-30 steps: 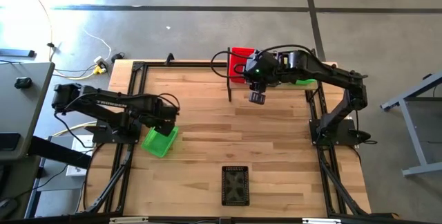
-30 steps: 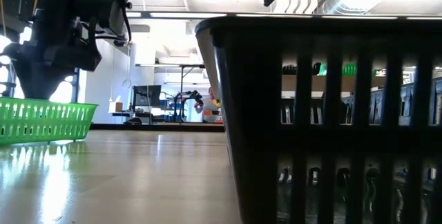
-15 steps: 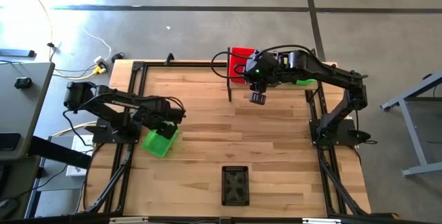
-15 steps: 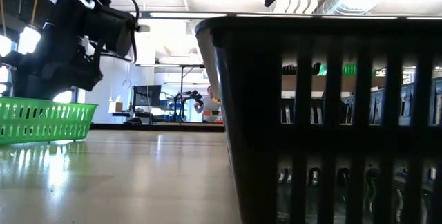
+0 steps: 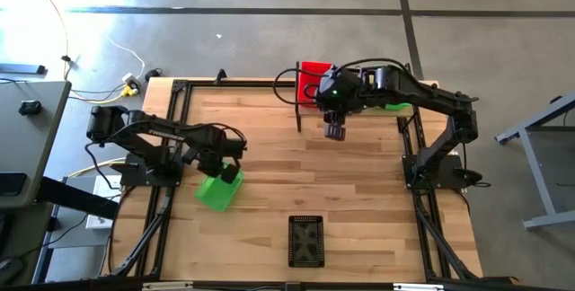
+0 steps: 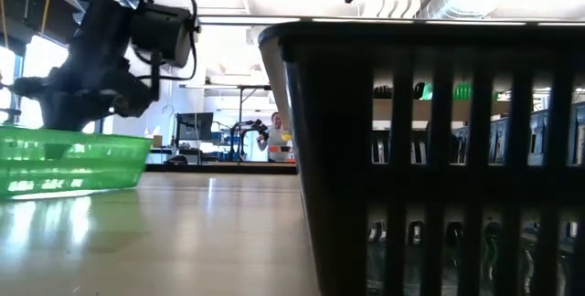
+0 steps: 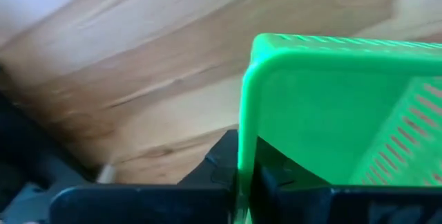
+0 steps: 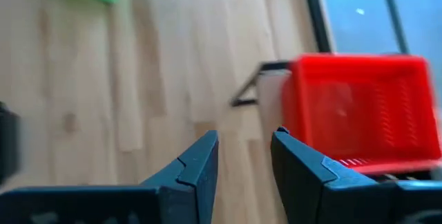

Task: Stack baskets on shelf by color
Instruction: Stack the green bin on top of the green bin on the shelf

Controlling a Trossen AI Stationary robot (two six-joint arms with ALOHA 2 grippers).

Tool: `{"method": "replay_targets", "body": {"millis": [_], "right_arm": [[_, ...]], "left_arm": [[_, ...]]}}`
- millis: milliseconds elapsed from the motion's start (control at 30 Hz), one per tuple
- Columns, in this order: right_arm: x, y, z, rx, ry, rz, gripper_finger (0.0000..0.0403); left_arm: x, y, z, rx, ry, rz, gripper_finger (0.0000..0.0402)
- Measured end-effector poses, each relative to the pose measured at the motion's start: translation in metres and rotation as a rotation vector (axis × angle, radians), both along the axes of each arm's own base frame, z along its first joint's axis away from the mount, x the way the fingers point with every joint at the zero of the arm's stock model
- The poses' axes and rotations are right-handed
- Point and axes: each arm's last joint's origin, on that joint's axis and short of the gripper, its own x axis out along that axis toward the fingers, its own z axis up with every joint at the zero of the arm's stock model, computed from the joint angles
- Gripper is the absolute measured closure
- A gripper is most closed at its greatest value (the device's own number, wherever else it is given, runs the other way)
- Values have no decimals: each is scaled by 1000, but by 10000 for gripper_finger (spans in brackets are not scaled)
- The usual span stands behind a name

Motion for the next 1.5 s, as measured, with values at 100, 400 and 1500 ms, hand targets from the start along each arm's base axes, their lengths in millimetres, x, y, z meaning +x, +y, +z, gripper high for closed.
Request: {"method": "replay_targets", "body": {"millis": [100,400,1500], "right_arm": [[3,7,1,20,-26,62,284],[12,30,2,25,-76,210,284],[111,61,-81,-138,-36,513,284]], "left_arm": [[8,5,8,9,-47,28,393],[38,38,51,85,-265,147,399],[60,94,120,373,-520,344,401]]}}
